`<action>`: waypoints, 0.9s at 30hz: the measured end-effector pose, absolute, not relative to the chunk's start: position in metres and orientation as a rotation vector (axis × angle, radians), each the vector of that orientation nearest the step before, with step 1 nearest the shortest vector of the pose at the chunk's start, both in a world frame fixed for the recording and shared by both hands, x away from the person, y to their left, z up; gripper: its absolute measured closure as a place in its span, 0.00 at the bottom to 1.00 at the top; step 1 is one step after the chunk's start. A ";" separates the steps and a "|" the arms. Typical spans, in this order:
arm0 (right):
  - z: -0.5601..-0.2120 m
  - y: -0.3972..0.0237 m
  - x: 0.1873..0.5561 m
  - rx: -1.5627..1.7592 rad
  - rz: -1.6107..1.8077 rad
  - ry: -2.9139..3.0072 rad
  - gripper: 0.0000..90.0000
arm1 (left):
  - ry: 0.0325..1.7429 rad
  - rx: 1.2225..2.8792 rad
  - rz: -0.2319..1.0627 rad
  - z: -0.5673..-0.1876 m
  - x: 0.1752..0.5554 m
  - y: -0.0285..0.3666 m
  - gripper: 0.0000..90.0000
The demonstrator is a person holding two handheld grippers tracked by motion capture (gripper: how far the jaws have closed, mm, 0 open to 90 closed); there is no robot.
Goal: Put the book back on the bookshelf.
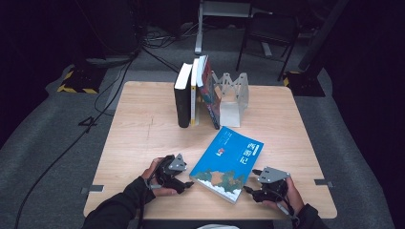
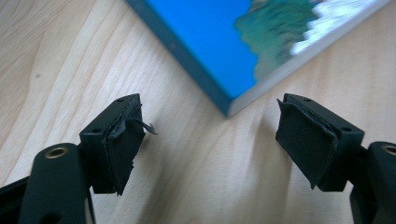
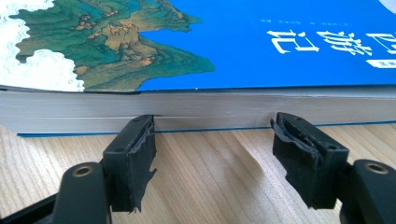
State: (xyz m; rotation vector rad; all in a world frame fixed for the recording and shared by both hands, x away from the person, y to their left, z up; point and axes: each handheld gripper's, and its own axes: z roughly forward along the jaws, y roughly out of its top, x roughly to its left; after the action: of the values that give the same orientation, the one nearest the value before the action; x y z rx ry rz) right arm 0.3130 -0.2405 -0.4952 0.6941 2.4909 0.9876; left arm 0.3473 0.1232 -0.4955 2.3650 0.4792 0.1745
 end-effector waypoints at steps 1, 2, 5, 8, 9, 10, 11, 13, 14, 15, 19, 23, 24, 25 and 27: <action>-0.495 -0.240 0.313 0.692 0.988 2.490 0.34 | 0.466 2.356 0.172 -0.494 0.345 0.123 0.25; -0.494 -0.240 0.313 0.688 0.988 2.487 0.34 | 0.457 2.352 0.174 -0.492 0.343 0.123 0.25; -0.494 -0.241 0.313 0.689 0.995 2.489 0.34 | 0.438 2.328 0.175 -0.487 0.338 0.122 0.25; -0.494 -0.241 0.313 0.678 0.997 2.500 0.38 | 0.439 2.315 0.173 -0.485 0.338 0.121 0.25; -0.494 -0.240 0.312 0.675 0.997 2.498 0.39 | 0.442 2.318 0.173 -0.485 0.338 0.120 0.25; -0.495 -0.240 0.312 0.677 0.992 2.496 0.40 | 0.440 2.319 0.171 -0.485 0.338 0.120 0.25; -0.495 -0.240 0.312 0.677 0.993 2.498 0.39 | 0.441 2.320 0.169 -0.486 0.339 0.120 0.25; -0.495 -0.242 0.314 0.683 0.990 2.496 0.40 | 0.440 2.316 0.167 -0.486 0.339 0.120 0.25; -0.496 -0.243 0.314 0.687 0.990 2.490 0.40 | 0.440 2.316 0.167 -0.485 0.339 0.120 0.25; -0.496 -0.244 0.314 0.699 0.991 2.484 0.40 | 0.440 2.318 0.167 -0.485 0.339 0.120 0.25; -0.496 -0.244 0.315 0.697 0.983 2.479 0.38 | 0.436 2.319 0.163 -0.486 0.339 0.118 0.25; -0.494 -0.243 0.316 0.694 0.989 2.475 0.37 | 0.434 2.315 0.166 -0.485 0.339 0.117 0.25; -0.494 -0.243 0.316 0.694 0.989 2.475 0.37 | 0.434 2.315 0.166 -0.485 0.339 0.117 0.25; -0.494 -0.243 0.316 0.698 0.989 2.471 0.37 | 0.425 2.308 0.167 -0.484 0.338 0.117 0.25; -0.491 -0.243 0.316 0.687 0.996 2.464 0.36 | 0.416 2.302 0.175 -0.481 0.337 0.116 0.25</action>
State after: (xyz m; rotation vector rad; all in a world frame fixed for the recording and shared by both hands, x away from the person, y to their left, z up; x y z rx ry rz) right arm 0.3163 -0.2428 -0.4915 0.6873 2.4639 0.9963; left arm 0.3368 0.1156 -0.4809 2.3015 0.4161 0.1751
